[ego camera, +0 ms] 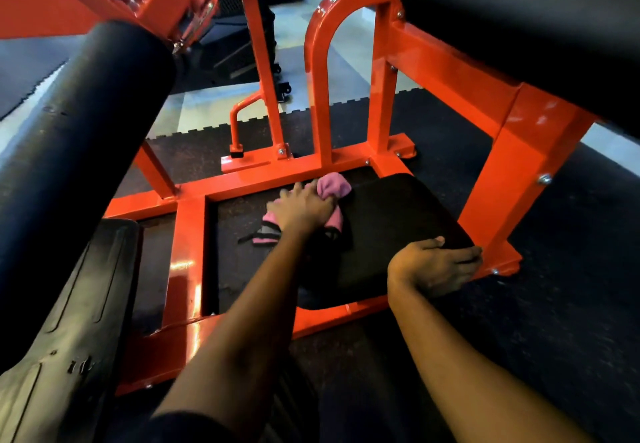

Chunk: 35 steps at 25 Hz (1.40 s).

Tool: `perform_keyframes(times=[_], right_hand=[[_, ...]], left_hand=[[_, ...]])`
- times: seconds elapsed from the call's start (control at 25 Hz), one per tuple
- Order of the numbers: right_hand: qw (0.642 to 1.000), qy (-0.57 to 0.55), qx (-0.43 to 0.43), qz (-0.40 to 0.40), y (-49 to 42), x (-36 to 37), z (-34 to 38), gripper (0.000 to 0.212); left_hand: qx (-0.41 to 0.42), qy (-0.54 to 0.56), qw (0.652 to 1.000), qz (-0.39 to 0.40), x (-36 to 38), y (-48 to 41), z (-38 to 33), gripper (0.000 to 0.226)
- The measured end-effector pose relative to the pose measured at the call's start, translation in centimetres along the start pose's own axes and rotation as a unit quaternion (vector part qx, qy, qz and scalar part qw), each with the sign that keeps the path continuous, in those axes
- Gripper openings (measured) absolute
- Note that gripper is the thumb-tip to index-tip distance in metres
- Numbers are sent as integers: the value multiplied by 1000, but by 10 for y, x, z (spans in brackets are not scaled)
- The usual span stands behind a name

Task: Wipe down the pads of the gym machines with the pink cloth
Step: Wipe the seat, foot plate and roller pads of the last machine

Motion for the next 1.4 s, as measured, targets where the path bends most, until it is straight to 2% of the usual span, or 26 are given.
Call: perform_keyframes(times=[0.08,0.12,0.2,0.28,0.36,0.44,0.52,0.6,0.68,0.76,0.84,0.92,1.04,1.12,1.28,1.4], right_hand=[[1000,6,-2,-6,1,-2,1,66],[1000,3,-2,-9,1,-3,2,66],[1000,-5,-3,-5,1,-5,2,67],[1000,-6,-5,0,1,-5,2,68],[1000,-11,-10,1,2,-4,2,70],[1000,-19,-11,-1,2,-4,2,70],[1000,-22,-17,-5,3,-4,1,69],[999,-27,-17,-6,4,-3,0,69],[999,-29,-18,-6,3,-3,0,69],[999,-26,-18,-3,4,-4,1,69],[1000,-26,-12,-2,4,-5,1,70],[1000,-25,-13,0,4,-7,2,71],[1000,-24,-9,4,5,-10,3,70],[1000,-27,-4,8,4,-11,4,69],[999,-36,-8,13,4,-10,5,70],[999,-49,-13,3,3,-9,3,68]], left_hand=[[12,49,997,66,1,-19,8,68],[12,66,995,71,0,-20,17,69],[10,125,992,35,-4,-8,37,64],[-1,244,970,-11,0,20,64,64],[-10,308,951,-34,12,52,86,69],[-24,276,960,-49,17,70,88,66],[-35,194,978,-66,12,70,71,64],[-2,77,994,-73,3,50,38,53],[32,5,998,-52,3,27,-3,42],[88,-30,995,-35,10,23,-32,45],[166,-48,985,-26,15,44,-42,58],[202,-37,977,-63,9,85,-25,66],[154,36,979,-126,3,141,22,68],[89,99,986,-102,10,143,49,71],[-9,203,978,-47,9,81,63,65],[-64,226,967,-96,11,97,63,61]])
Point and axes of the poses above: each hand's wrist, its own y-axis away from the middle knuckle, its own x-axis out of the palm, z = x × y, the point moved 8 cm from there along -y, towards the middle knuckle, and after that the axes turned 4 degrees about -x, right-handed, at the moved point
